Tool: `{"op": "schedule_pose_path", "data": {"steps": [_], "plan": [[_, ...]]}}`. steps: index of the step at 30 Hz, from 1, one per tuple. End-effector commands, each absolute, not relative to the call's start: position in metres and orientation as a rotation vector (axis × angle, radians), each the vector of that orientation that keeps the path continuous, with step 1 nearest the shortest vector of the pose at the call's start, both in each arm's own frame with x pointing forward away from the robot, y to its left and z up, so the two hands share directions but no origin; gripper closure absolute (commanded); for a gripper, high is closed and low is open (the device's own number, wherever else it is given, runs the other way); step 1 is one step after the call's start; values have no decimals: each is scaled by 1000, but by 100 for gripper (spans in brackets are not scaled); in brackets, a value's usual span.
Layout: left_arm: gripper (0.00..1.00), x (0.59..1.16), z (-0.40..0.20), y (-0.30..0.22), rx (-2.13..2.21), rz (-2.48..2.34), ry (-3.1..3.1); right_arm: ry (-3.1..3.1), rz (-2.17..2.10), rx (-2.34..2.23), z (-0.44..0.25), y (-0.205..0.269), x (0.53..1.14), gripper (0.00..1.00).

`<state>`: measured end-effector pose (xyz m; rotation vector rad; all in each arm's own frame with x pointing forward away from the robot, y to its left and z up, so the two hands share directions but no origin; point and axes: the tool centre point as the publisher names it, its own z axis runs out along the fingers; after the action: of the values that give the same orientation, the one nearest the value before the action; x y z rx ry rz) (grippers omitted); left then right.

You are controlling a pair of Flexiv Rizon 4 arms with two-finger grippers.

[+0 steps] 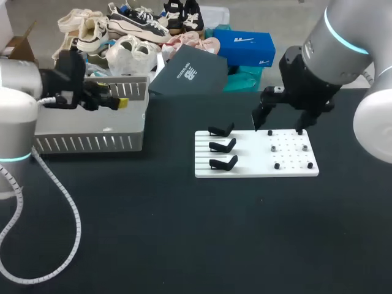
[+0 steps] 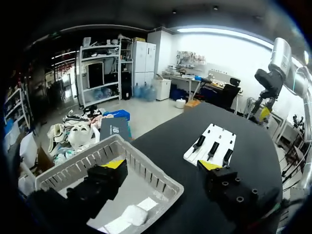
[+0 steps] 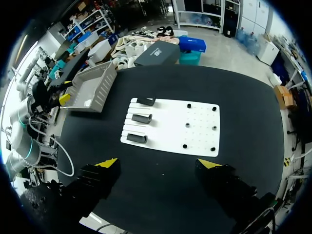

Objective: Pick up each earbud case from the left stands, insert the matching earbuds, close the lid, and place the case in the box.

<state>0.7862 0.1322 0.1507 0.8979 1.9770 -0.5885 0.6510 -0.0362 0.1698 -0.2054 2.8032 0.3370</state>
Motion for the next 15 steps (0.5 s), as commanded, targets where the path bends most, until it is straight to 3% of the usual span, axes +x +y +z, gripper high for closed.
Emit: {"op": "schedule_pose_path", "data": {"steps": [1, 6, 15], "plan": [[0, 736, 167, 109, 975, -646, 1873, 2798, 338, -204, 169, -37, 650, 0], [0, 710, 156, 79, 1033, -756, 1838, 2798, 338, -204, 169, -37, 650, 0], [0, 697, 135, 72, 1015, -801, 1859, 2798, 338, -204, 169, -37, 650, 0]]}}
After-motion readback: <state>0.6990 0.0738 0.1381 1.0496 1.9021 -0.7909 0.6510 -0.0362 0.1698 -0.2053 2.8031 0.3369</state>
